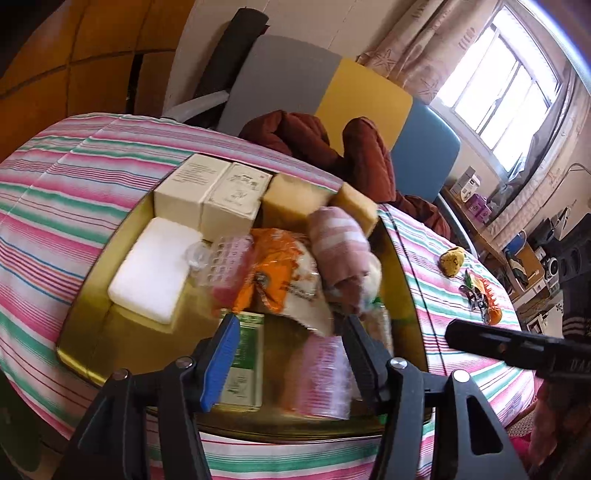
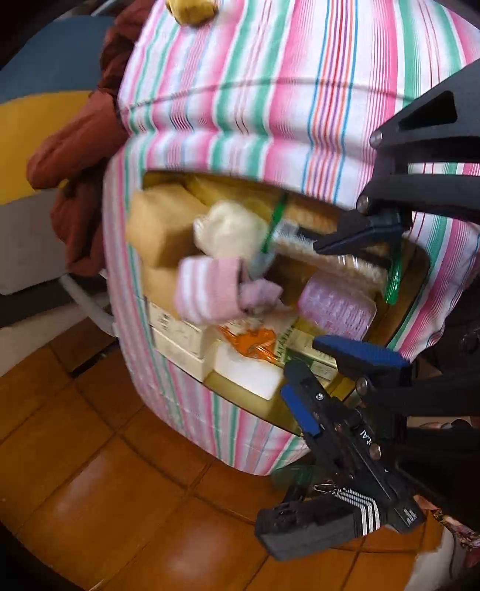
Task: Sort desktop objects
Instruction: 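Carry the tea box and cracker pack into the gold tray and open both grippers, then move both grippers back to the pile, right toward the orange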
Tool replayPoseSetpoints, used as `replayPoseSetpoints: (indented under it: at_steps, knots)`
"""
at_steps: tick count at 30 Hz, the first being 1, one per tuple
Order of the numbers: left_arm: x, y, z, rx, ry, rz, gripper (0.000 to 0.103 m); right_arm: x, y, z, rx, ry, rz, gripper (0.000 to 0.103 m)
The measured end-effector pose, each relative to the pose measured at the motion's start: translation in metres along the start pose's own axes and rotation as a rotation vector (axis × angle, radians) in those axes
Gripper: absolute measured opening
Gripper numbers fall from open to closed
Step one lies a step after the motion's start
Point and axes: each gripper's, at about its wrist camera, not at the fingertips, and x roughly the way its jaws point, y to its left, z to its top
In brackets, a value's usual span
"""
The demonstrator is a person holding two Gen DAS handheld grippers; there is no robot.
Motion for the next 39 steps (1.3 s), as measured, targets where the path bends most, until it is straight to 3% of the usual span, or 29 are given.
replayPoseSetpoints:
  at_steps: [6,13,24,29,33,39]
  knots:
    - [0.001,-0.034,-0.003,0.058,0.021,-0.029,0.062,-0.030,-0.036,0.001,0.045,-0.032,-0.082,0.058]
    - [0.010,-0.091,-0.006,0.177,0.044,-0.071,0.062,-0.058,-0.112,-0.010,0.122,-0.032,-0.221,0.059]
    - [0.053,-0.190,-0.029,0.393,0.161,-0.164,0.063,-0.109,-0.278,-0.018,0.293,-0.027,-0.489,0.056]
    - [0.078,-0.222,-0.044,0.450,0.225,-0.182,0.063,-0.141,-0.352,-0.028,0.475,-0.088,-0.598,0.054]
    - [0.096,-0.241,-0.056,0.470,0.278,-0.196,0.062,-0.152,-0.389,-0.028,0.549,-0.167,-0.587,0.054]
    - [0.117,-0.269,-0.060,0.517,0.307,-0.207,0.063,-0.137,-0.423,-0.020,0.626,-0.199,-0.429,0.054]
